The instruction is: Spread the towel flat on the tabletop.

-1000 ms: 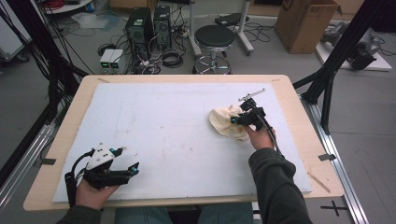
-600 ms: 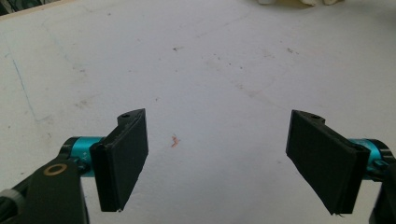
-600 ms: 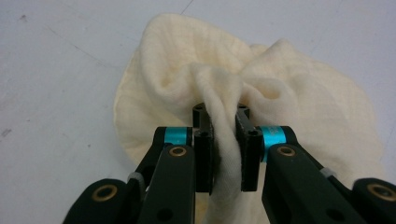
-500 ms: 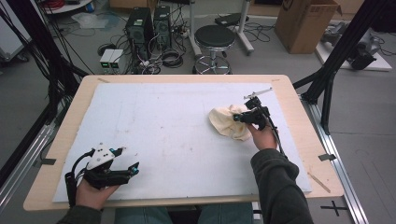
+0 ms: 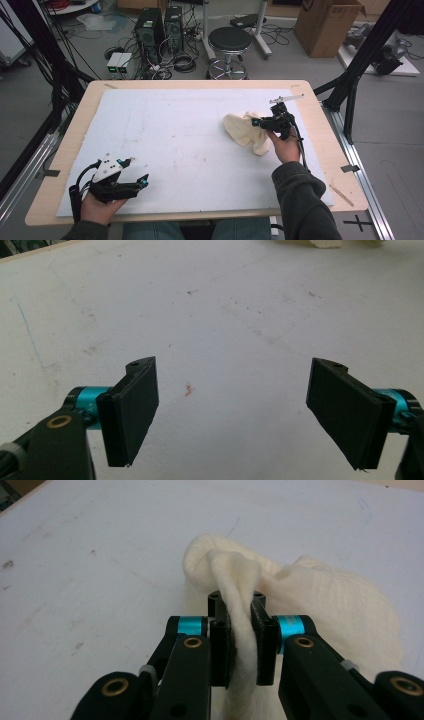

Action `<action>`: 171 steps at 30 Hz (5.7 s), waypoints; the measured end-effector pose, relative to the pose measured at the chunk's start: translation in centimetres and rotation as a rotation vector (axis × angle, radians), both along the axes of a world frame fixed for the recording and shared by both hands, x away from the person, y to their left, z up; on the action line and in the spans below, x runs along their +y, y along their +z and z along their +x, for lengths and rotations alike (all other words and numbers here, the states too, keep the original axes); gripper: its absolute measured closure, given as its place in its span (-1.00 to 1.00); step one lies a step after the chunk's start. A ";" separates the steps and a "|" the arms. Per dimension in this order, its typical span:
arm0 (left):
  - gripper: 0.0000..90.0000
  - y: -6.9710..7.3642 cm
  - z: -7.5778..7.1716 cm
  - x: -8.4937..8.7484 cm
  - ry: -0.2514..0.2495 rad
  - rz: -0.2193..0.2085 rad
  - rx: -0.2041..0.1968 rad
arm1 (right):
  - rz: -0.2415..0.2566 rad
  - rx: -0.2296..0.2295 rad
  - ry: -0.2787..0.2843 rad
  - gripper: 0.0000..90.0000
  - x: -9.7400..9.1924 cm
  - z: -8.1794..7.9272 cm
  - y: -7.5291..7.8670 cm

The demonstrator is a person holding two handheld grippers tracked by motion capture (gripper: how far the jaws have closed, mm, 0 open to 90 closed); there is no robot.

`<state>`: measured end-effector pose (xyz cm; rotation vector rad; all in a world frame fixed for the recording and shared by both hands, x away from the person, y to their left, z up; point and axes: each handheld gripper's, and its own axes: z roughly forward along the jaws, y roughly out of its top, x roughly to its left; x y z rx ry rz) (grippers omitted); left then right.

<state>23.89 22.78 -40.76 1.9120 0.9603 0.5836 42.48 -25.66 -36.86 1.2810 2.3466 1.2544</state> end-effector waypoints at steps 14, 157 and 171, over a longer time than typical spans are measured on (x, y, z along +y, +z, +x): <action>-0.53 0.0 0.0 -0.2 0.002 0.004 -0.002 | 0.066 -0.077 0.072 0.83 0.9 -3.3 3.2; 0.99 1.4 3.0 -4.3 -0.300 0.113 0.127 | -0.144 0.003 0.412 0.94 5.2 -10.9 -4.7; 0.61 0.9 2.4 -3.5 -0.313 0.016 0.113 | -0.083 -0.007 0.435 0.52 4.2 -10.6 -4.6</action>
